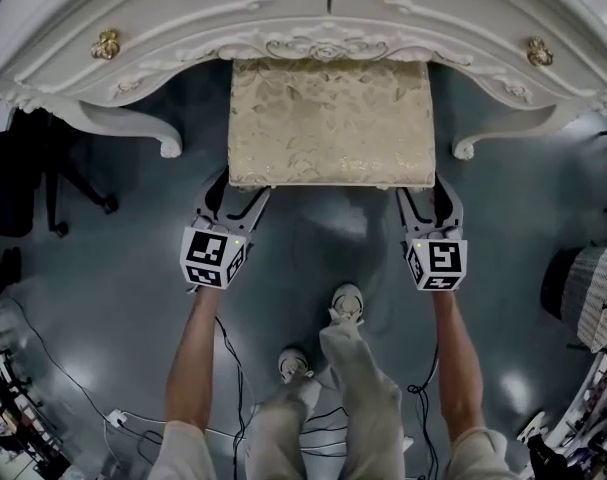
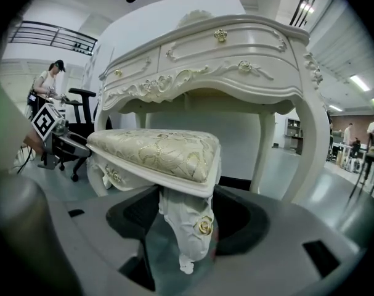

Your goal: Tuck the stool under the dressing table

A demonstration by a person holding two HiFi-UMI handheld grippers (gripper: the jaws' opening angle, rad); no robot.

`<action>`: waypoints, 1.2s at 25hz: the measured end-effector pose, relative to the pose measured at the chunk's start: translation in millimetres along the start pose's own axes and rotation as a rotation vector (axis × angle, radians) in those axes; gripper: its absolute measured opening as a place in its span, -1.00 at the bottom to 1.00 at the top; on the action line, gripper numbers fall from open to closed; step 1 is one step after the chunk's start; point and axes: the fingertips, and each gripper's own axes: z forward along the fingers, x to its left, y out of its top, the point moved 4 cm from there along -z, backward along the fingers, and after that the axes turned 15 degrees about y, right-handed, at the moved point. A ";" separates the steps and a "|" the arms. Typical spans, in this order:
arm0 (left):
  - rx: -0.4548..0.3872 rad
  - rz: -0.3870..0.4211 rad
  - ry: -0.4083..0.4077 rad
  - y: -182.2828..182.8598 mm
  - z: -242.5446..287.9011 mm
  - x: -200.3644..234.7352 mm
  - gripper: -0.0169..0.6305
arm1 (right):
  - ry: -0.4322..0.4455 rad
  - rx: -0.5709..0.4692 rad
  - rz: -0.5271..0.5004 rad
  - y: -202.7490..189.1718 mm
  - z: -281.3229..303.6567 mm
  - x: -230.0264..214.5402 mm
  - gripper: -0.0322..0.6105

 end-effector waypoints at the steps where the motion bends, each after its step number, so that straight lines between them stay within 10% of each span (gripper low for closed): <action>1: -0.005 -0.002 0.006 1.7 4.0 1.8 -0.03 | 0.002 -0.005 -0.003 1.8 3.6 -2.1 -0.06; 30: -0.024 0.004 0.030 53.3 112.3 41.5 -0.03 | 0.005 -0.051 -0.035 47.1 91.6 -71.9 -0.07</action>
